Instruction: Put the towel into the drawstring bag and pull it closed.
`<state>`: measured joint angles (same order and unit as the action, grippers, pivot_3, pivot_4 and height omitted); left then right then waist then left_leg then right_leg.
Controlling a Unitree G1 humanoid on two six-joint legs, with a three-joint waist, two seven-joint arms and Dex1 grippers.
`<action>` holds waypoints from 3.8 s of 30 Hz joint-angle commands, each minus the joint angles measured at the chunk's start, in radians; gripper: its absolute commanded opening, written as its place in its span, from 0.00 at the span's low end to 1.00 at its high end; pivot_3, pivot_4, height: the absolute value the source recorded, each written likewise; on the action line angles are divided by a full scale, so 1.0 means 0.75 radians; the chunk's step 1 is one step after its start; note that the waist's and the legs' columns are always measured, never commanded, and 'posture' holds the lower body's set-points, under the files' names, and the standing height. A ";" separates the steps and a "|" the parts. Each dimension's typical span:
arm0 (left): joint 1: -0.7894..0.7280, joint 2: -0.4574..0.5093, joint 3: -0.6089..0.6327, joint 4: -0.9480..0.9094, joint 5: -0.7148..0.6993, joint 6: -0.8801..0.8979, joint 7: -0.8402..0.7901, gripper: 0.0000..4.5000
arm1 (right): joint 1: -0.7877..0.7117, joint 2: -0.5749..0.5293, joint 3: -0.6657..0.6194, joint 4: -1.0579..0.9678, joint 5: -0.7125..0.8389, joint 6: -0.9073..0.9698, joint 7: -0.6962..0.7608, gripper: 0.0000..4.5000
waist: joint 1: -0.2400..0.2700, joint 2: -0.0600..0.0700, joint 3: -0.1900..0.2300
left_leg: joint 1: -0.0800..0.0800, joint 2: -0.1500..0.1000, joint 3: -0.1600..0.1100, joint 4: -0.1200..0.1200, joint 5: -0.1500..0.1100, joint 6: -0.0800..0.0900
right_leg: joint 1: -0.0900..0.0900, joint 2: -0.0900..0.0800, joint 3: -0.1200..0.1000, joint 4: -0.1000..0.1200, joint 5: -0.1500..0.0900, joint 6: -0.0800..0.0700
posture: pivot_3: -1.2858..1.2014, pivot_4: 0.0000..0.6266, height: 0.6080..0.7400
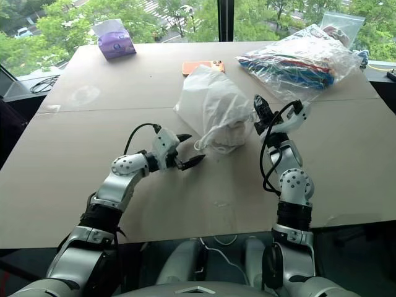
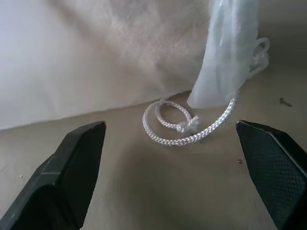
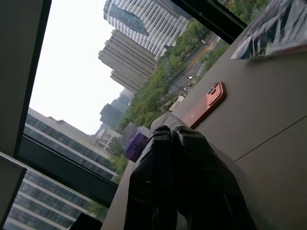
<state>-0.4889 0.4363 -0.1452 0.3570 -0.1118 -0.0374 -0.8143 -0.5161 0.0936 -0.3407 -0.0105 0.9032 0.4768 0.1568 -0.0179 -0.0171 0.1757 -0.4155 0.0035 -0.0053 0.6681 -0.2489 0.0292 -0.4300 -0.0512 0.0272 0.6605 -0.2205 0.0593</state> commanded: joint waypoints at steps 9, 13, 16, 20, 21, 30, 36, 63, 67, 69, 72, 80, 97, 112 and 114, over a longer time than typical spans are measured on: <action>-0.090 -0.050 0.006 0.128 0.022 -0.106 -0.052 0.99 | -0.013 -0.004 0.011 -0.048 0.014 -0.028 -0.008 0.00 | -0.001 0.000 0.000 | 0.000 0.000 0.000 0.000 0.000 0.000 | 0.000 0.000 0.000 0.000 0.000 0.000 | 0.52 0.24 1.00; -0.001 -0.026 0.076 0.032 0.017 -0.070 0.039 0.99 | 0.000 -0.015 -0.011 -0.059 0.025 -0.037 -0.010 0.00 | -0.015 0.000 0.000 | 0.000 0.001 -0.001 0.000 0.000 0.000 | 0.000 0.000 0.000 0.000 0.000 0.000 | 0.52 0.24 1.00; 0.061 -0.009 0.137 -0.025 0.031 -0.057 0.148 0.99 | 0.001 -0.034 -0.043 -0.065 0.048 -0.041 -0.024 0.00 | -0.025 0.000 0.000 | 0.000 0.002 -0.001 0.000 0.000 0.000 | 0.000 0.000 0.000 0.001 0.000 0.000 | 0.52 0.24 1.00; 0.097 -0.013 0.150 -0.079 -0.010 -0.030 0.141 0.88 | 0.004 -0.057 -0.060 -0.062 0.056 -0.037 -0.031 0.00 | -0.027 0.000 0.000 | 0.001 0.002 -0.001 0.000 0.000 0.000 | 0.000 0.000 0.000 0.001 0.000 0.000 | 0.52 0.24 1.00; 0.099 -0.018 0.139 -0.094 -0.024 -0.014 0.115 0.82 | 0.004 -0.059 -0.061 -0.060 0.058 -0.035 -0.032 0.00 | -0.027 0.000 0.000 | 0.000 0.002 -0.001 0.000 0.000 0.000 | 0.000 0.000 0.000 0.001 0.000 0.000 | 0.52 0.24 1.00; -0.046 -0.065 0.051 0.055 0.008 -0.043 -0.014 0.01 | 0.011 -0.056 -0.044 -0.074 0.060 -0.037 -0.045 0.00 | -0.026 0.000 0.000 | 0.000 0.001 -0.001 0.000 0.000 0.000 | 0.000 0.001 -0.001 0.001 0.000 0.000 | 0.52 0.24 1.00; -0.116 -0.083 0.044 0.163 0.022 -0.068 -0.012 0.01 | 0.028 -0.053 -0.035 -0.090 0.051 -0.044 -0.047 0.00 | -0.029 0.000 0.000 | 0.000 0.001 -0.001 0.000 0.000 0.000 | 0.000 0.001 0.000 0.001 0.000 0.000 | 0.52 0.24 1.00; -0.198 -0.073 0.071 0.326 -0.050 0.254 -0.141 0.13 | 0.034 -0.030 -0.008 -0.082 0.033 -0.091 -0.031 0.00 | -0.028 0.000 0.000 | 0.001 0.001 -0.001 0.001 0.000 0.000 | 0.002 0.001 0.000 0.001 0.000 0.000 | 0.52 0.24 1.00; -0.199 -0.070 0.077 0.319 -0.050 0.266 -0.151 0.02 | 0.036 -0.029 -0.007 -0.081 0.033 -0.095 -0.031 0.00 | -0.028 0.000 -0.001 | 0.001 0.001 -0.001 0.001 0.000 0.000 | 0.002 0.001 0.000 0.001 0.000 0.000 | 0.52 0.24 1.00; -0.181 -0.062 0.087 0.289 -0.055 0.269 -0.150 0.02 | 0.038 -0.030 -0.007 -0.082 0.033 -0.095 -0.031 0.00 | -0.028 0.000 -0.001 | 0.001 0.001 -0.001 0.001 0.000 0.000 | 0.002 0.001 0.000 0.001 0.000 0.000 | 0.52 0.24 1.00; -0.144 -0.062 0.151 0.228 -0.099 0.264 -0.115 0.02 | 0.038 -0.034 -0.009 -0.080 0.036 -0.091 -0.029 0.00 | -0.030 0.000 -0.001 | 0.001 0.001 -0.001 0.001 0.000 0.000 | 0.002 0.001 0.000 0.001 0.000 0.000 | 0.52 0.24 1.00; 0.003 -0.045 0.439 0.050 -0.121 0.066 0.281 0.02 | 0.048 -0.063 -0.062 -0.095 0.074 -0.097 -0.047 0.00 | -0.030 0.000 0.000 | 0.001 0.004 -0.001 0.000 0.000 0.000 | 0.000 0.001 0.000 0.001 0.000 0.000 | 0.52 0.24 1.00; 0.000 0.152 0.817 0.035 0.277 -0.097 1.513 0.02 | -0.160 -0.119 -0.625 0.080 0.541 -0.566 -0.366 0.00 | -0.011 0.000 0.000 | 0.000 0.001 -0.002 0.000 0.000 0.000 | 0.000 -0.003 -0.003 0.001 0.000 0.000 | 0.52 0.24 1.00; 0.231 0.178 0.277 -0.265 -0.232 0.183 0.168 0.50 | 0.488 -0.830 0.299 -0.292 -0.008 0.087 0.488 0.61 | -0.024 0.000 -0.001 | 0.000 0.003 0.001 0.000 0.000 0.001 | 0.001 0.000 -0.001 -0.002 0.000 0.000 | 0.52 0.24 1.00; 0.353 0.252 0.226 -0.322 -0.180 0.161 0.073 0.73 | 0.585 -0.969 0.344 -0.245 -0.207 -0.072 0.665 0.61 | -0.032 0.000 0.000 | 0.000 0.003 0.001 0.000 0.000 0.001 | 0.001 0.000 0.000 -0.003 0.000 0.000 | 0.52 0.24 1.00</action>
<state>-0.2594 0.5740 0.0234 0.1742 -0.2650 0.0935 -0.7024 -0.0893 -0.5806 -0.0733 -0.1862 0.8454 0.5105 0.5452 -0.0416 -0.0173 0.1754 -0.4151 0.0057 -0.0039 0.6677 -0.2491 0.0298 -0.4291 -0.0506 0.0276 0.6585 -0.2208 0.0593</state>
